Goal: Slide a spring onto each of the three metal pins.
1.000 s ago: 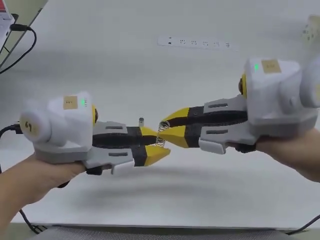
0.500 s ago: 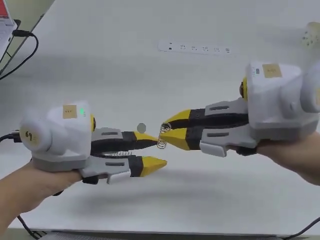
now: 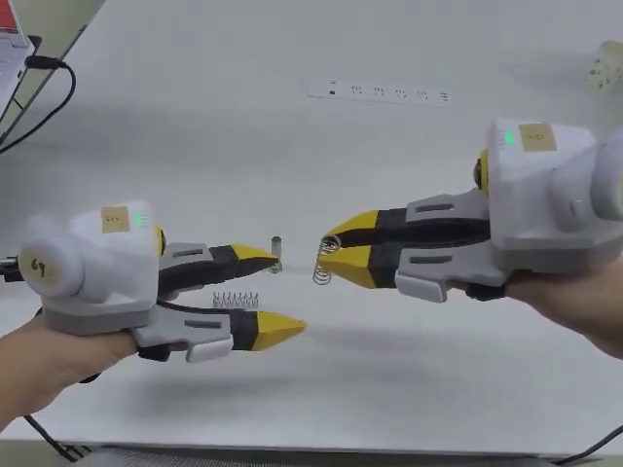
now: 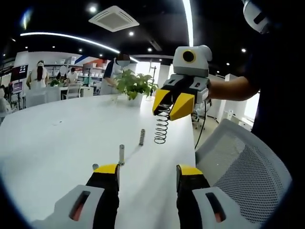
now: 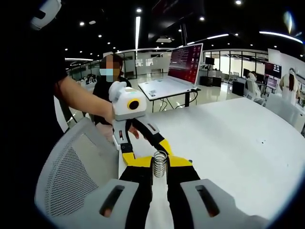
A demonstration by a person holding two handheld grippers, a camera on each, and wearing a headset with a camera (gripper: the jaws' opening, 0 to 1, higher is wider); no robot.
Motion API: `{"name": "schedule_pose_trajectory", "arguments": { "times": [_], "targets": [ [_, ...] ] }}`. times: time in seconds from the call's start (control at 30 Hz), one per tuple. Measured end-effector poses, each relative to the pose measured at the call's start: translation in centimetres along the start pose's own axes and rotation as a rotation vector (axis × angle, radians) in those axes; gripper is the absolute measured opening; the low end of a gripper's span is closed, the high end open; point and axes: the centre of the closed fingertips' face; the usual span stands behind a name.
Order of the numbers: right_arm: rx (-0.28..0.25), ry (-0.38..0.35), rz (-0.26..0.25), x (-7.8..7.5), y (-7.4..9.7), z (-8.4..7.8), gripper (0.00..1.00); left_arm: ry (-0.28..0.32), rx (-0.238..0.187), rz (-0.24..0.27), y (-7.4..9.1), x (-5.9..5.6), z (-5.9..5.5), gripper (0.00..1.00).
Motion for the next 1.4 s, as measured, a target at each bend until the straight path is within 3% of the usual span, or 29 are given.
{"name": "schedule_pose_trajectory", "arguments": {
  "times": [0.43, 0.8, 1.07, 1.23, 1.4],
  "targets": [
    [0.011, 0.008, -0.030, -0.5, 0.2, -0.5, 0.08, 0.032, 0.027, 0.117, 2.4, 2.6, -1.9, 0.65],
    [0.027, 0.014, -0.061, -1.0, 0.3, -1.0, 0.08, 0.056, 0.004, 0.209, 3.9, 4.4, -2.3, 0.90],
    [0.046, 0.015, -0.111, -2.0, 0.7, -1.8, 0.08, 0.061, 0.012, 0.202, 3.9, 4.2, -2.7, 0.98],
    [0.065, 0.018, -0.177, -3.3, 1.3, -2.3, 0.08, 0.051, 0.027, 0.201, 3.9, 4.1, -3.1, 0.98],
    [0.062, -0.004, -0.240, -4.9, 1.8, -2.6, 0.08, 0.056, 0.014, 0.205, 4.0, 4.1, -2.7, 0.98]
  ]
}}
Point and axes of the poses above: the centre of the closed fingertips' face, and the gripper's own axes: y roughly backward along the fingers, x roughly to its left, z roughly out of its top, and after that the axes turned 3 degrees about y, right-handed
